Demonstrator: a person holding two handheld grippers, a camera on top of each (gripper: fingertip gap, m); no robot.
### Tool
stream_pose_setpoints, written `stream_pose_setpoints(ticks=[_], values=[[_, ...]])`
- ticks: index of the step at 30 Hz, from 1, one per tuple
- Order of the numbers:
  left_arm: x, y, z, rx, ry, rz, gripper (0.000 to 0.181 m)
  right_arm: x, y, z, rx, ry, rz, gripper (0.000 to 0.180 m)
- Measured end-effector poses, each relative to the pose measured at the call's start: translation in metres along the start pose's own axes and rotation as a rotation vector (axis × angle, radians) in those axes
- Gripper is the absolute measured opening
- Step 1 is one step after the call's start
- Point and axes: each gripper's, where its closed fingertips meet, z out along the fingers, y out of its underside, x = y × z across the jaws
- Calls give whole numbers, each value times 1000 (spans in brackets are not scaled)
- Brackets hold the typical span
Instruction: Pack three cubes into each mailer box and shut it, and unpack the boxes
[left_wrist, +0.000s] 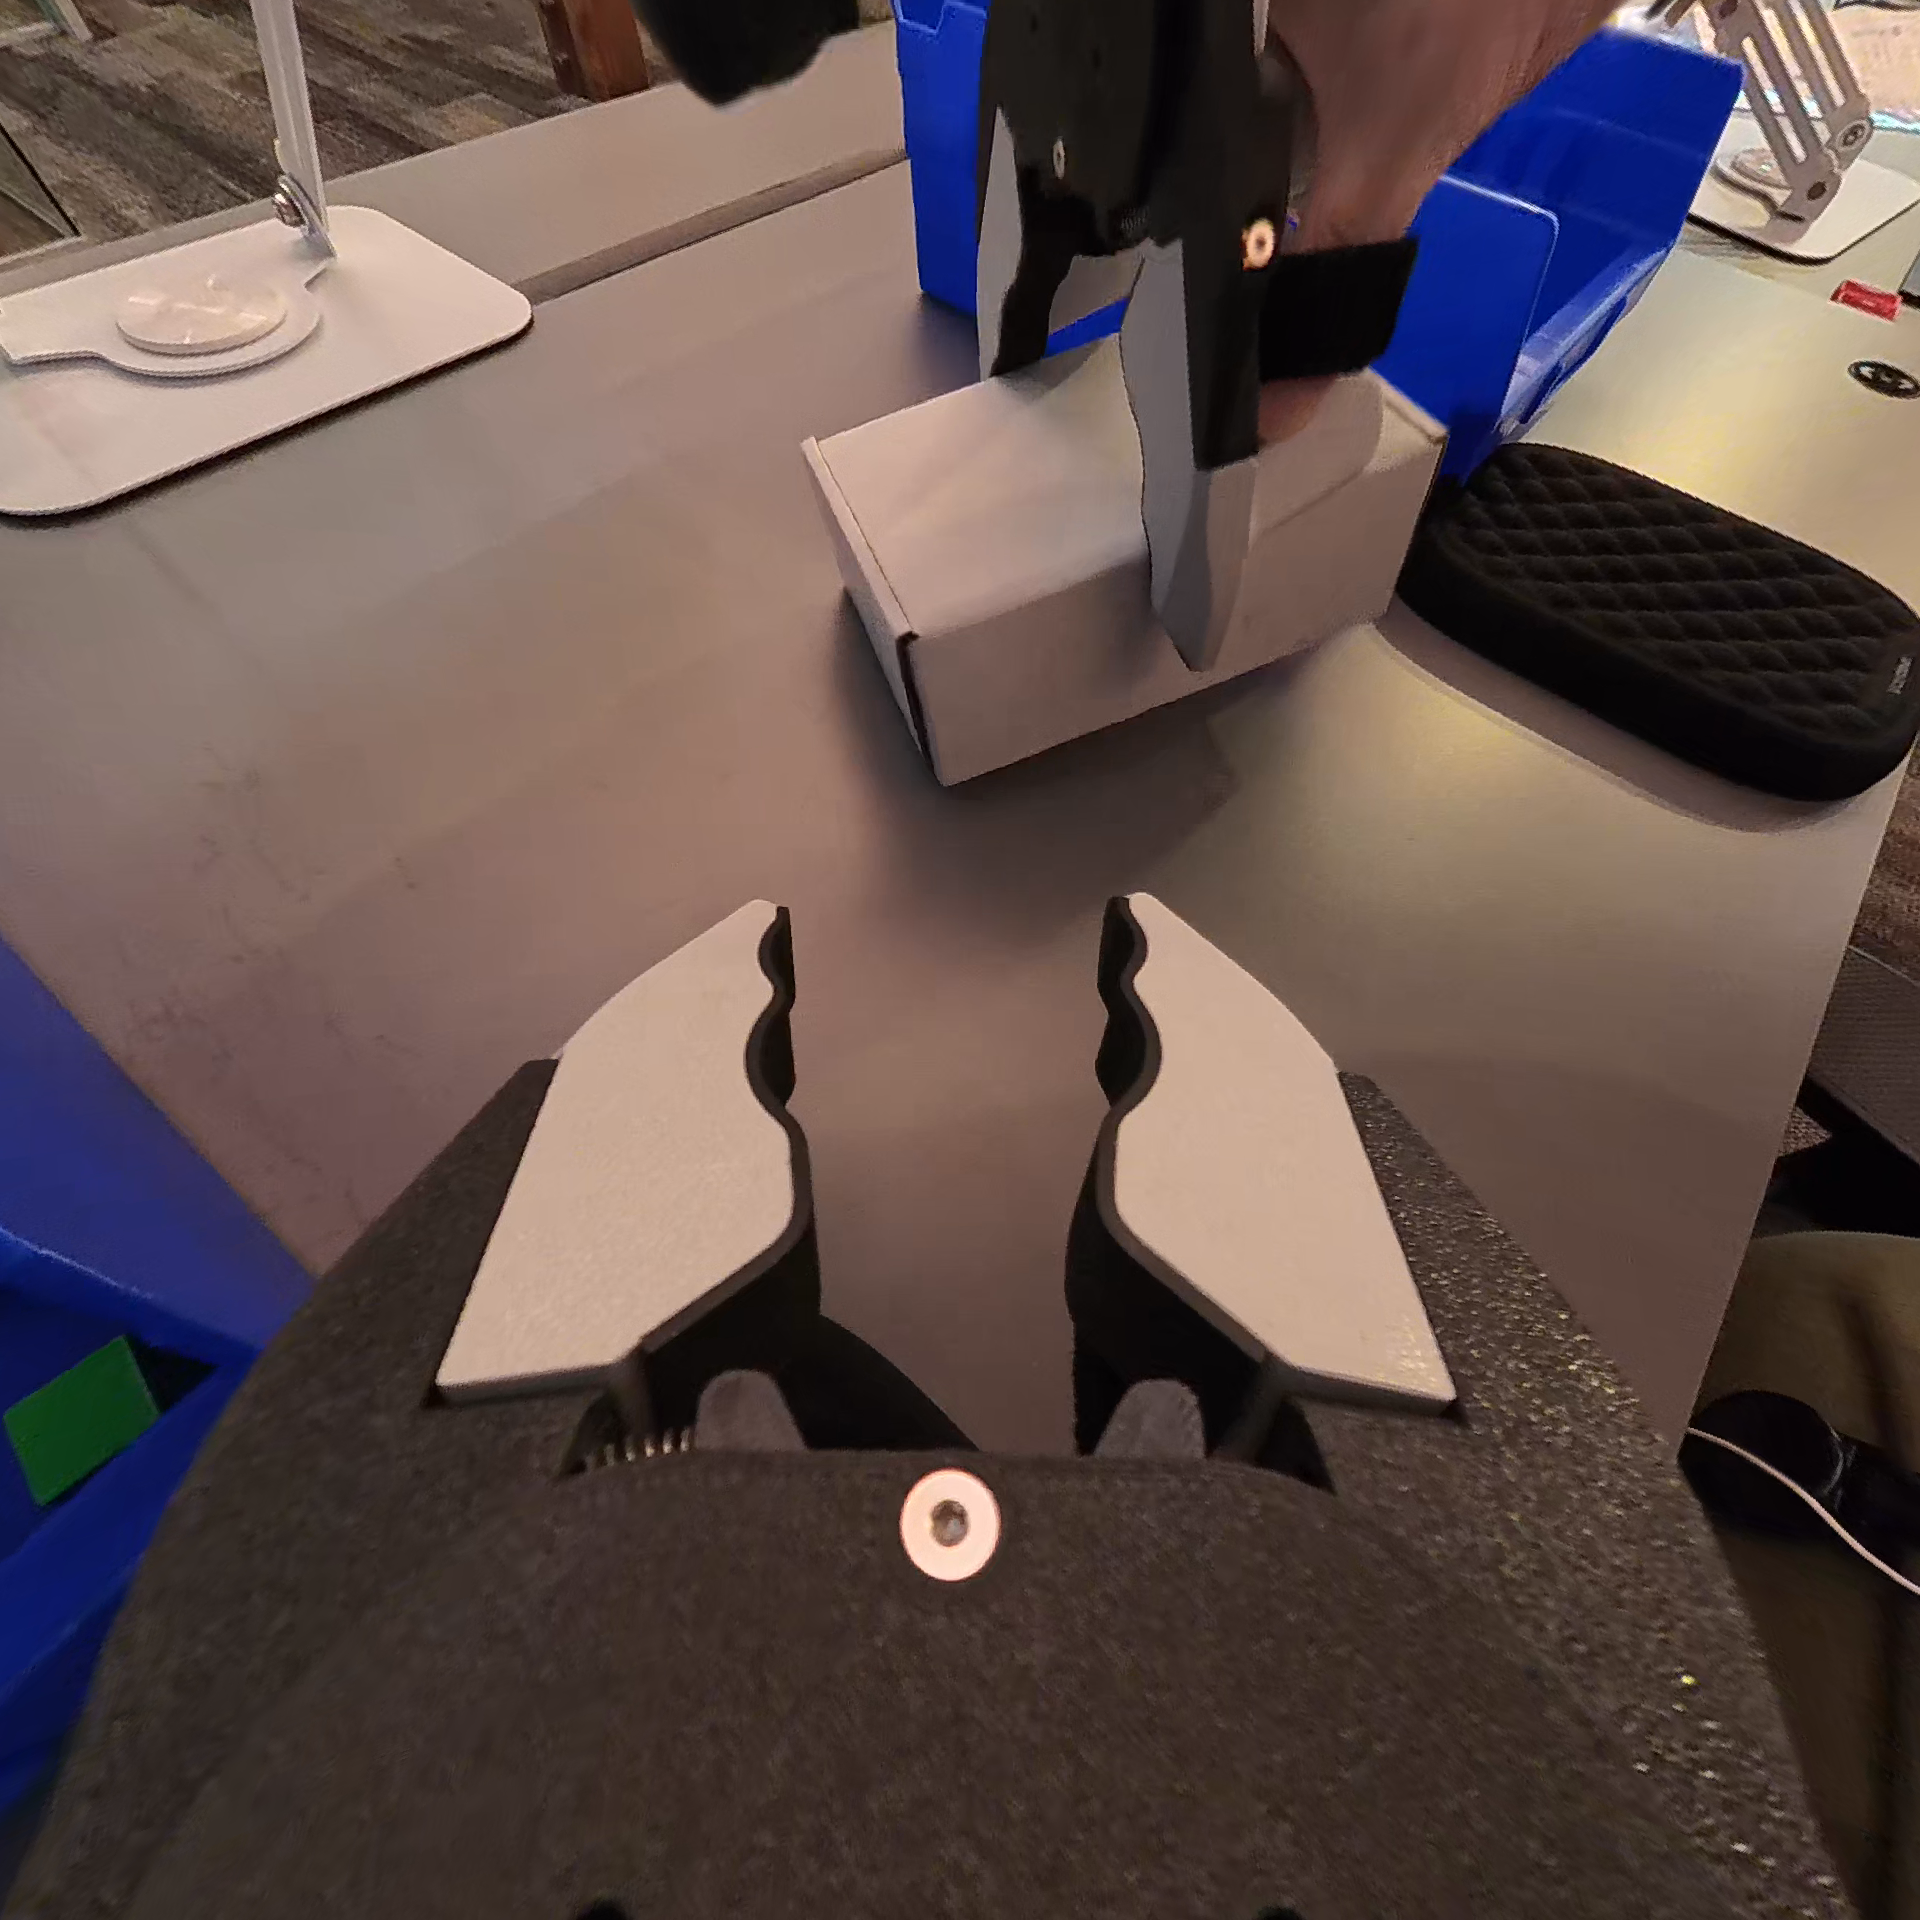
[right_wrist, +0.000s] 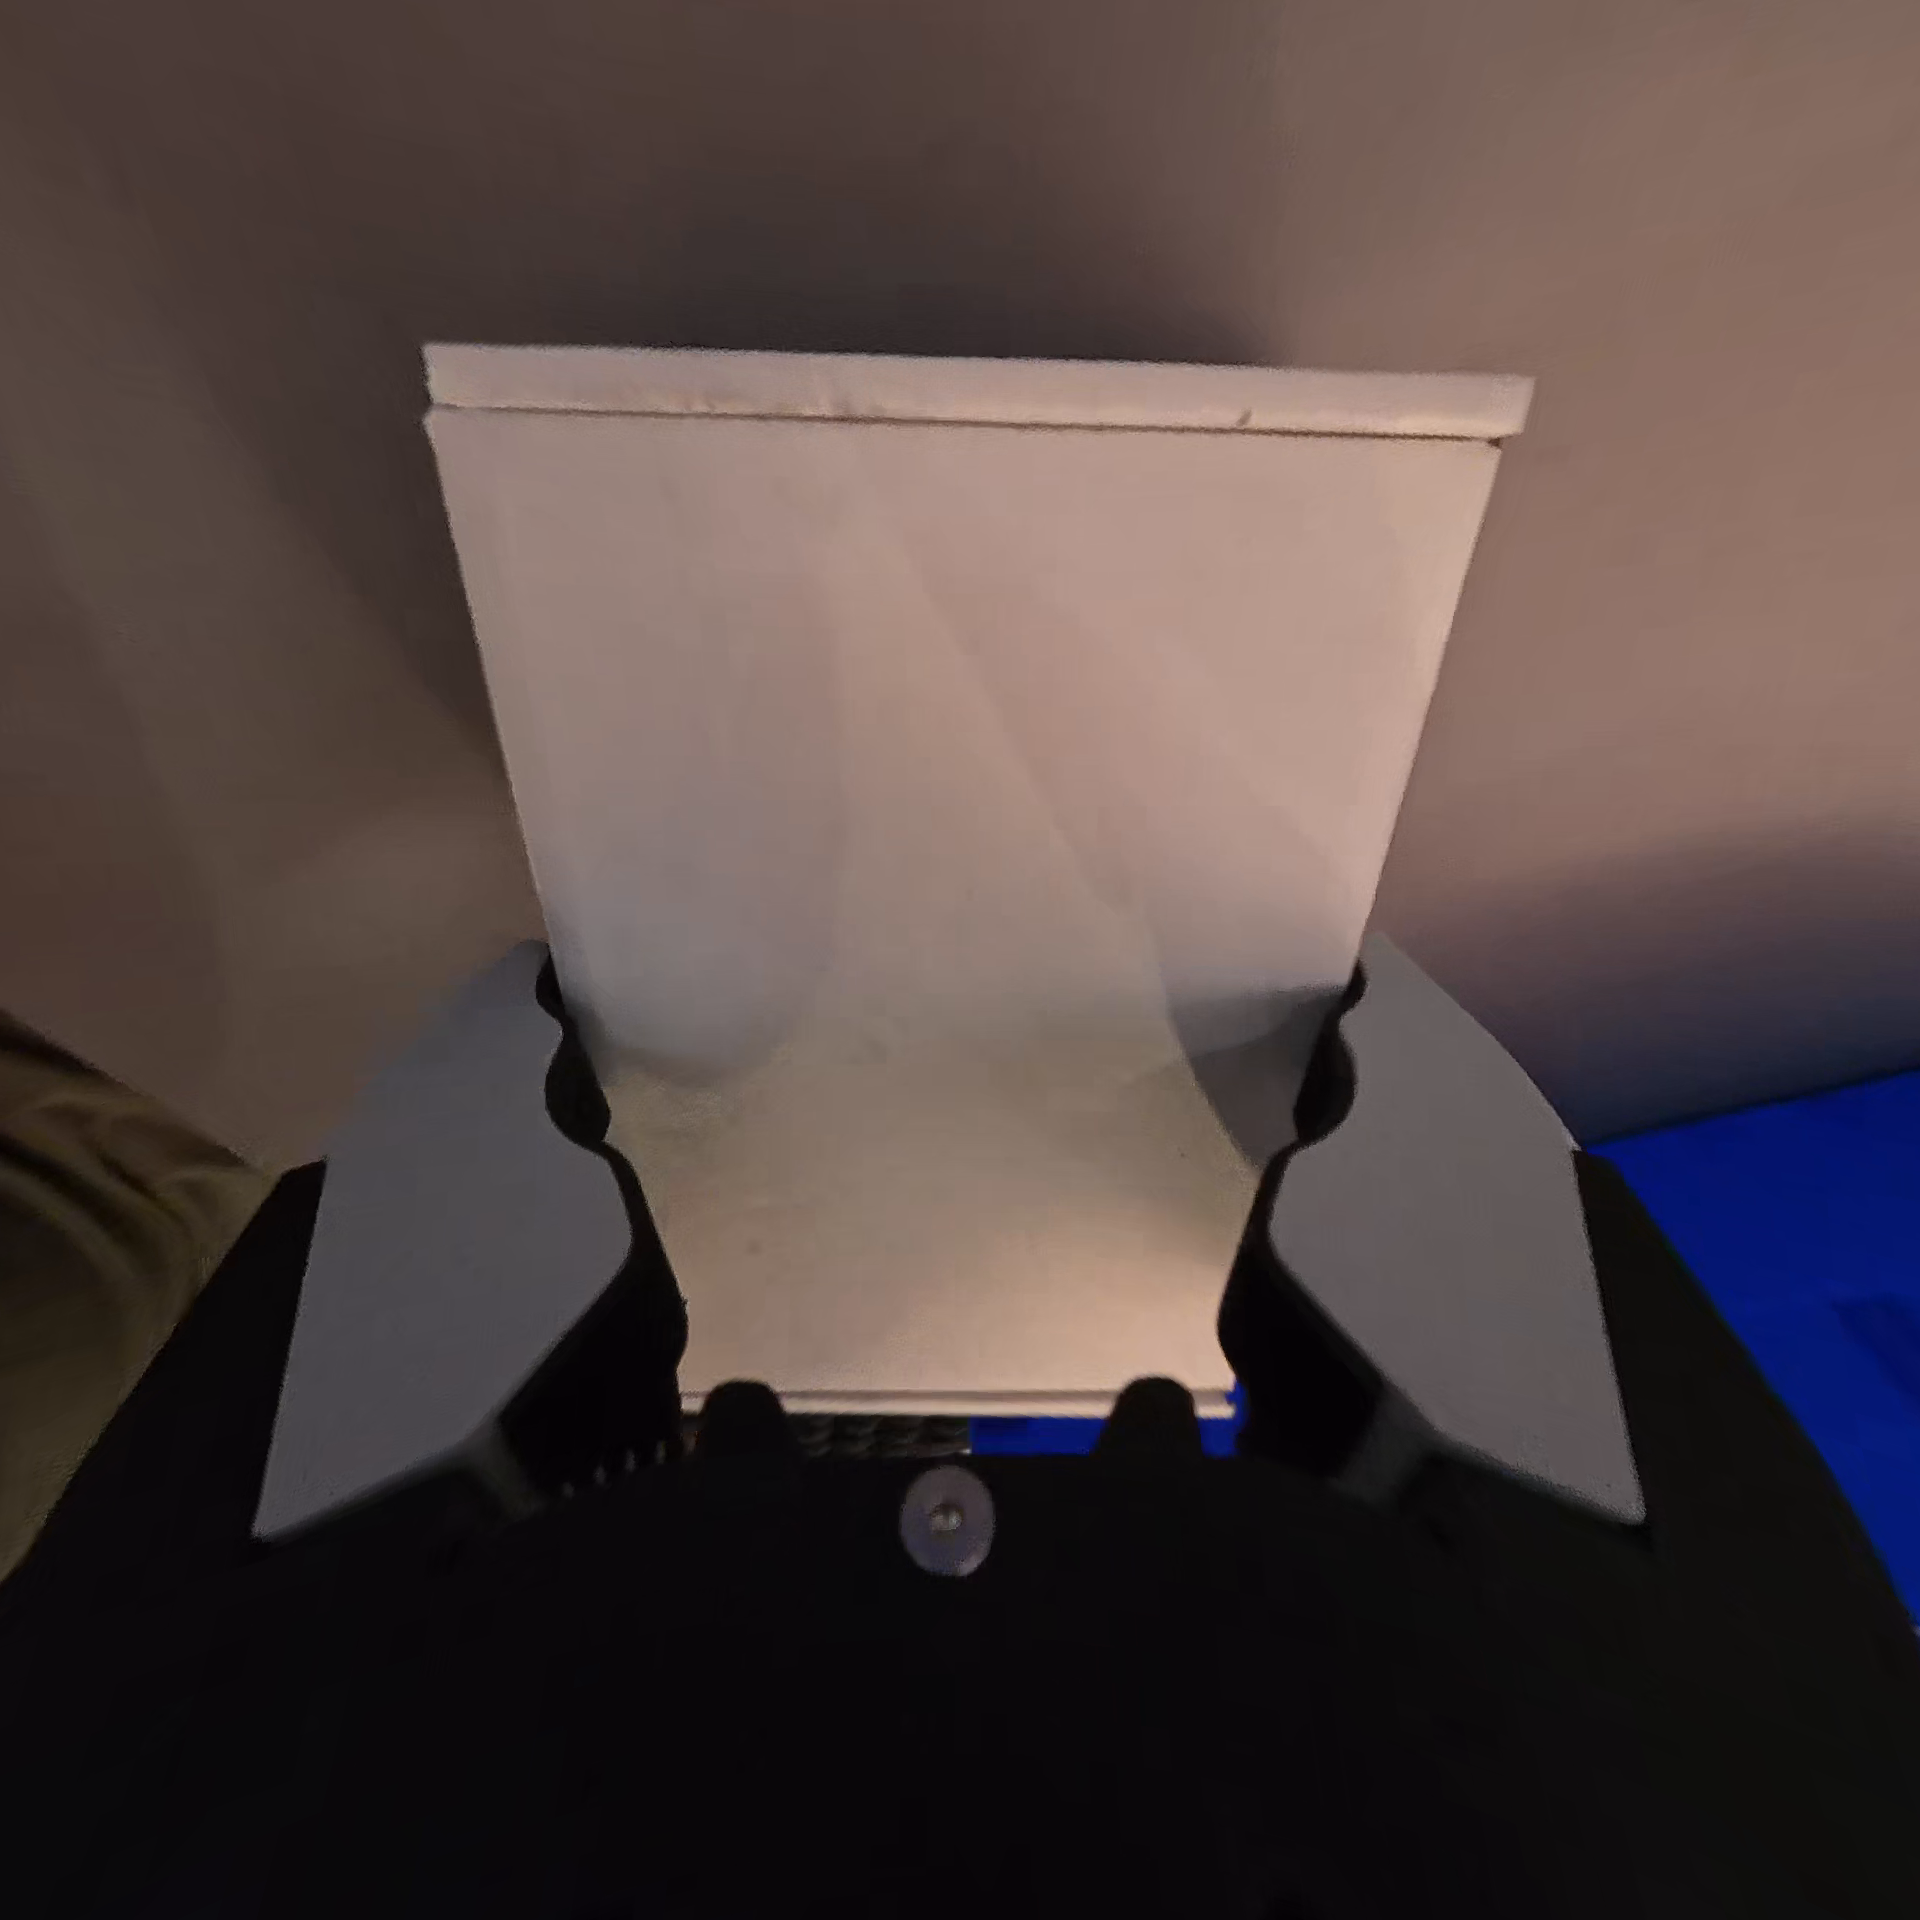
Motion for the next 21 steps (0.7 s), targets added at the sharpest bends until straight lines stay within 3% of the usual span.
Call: stream_pose_setpoints(ticks=[8, 11, 21], values=[[0, 6, -1, -5, 8, -10, 56, 3, -7, 14, -3, 90, -92, 133], [0, 7, -1, -5, 10, -12, 56, 3, -9, 18, -16, 97, -118, 141], [1, 14, 6, -23, 33, -27, 57, 4, -6, 15, -61, 119, -98, 136]])
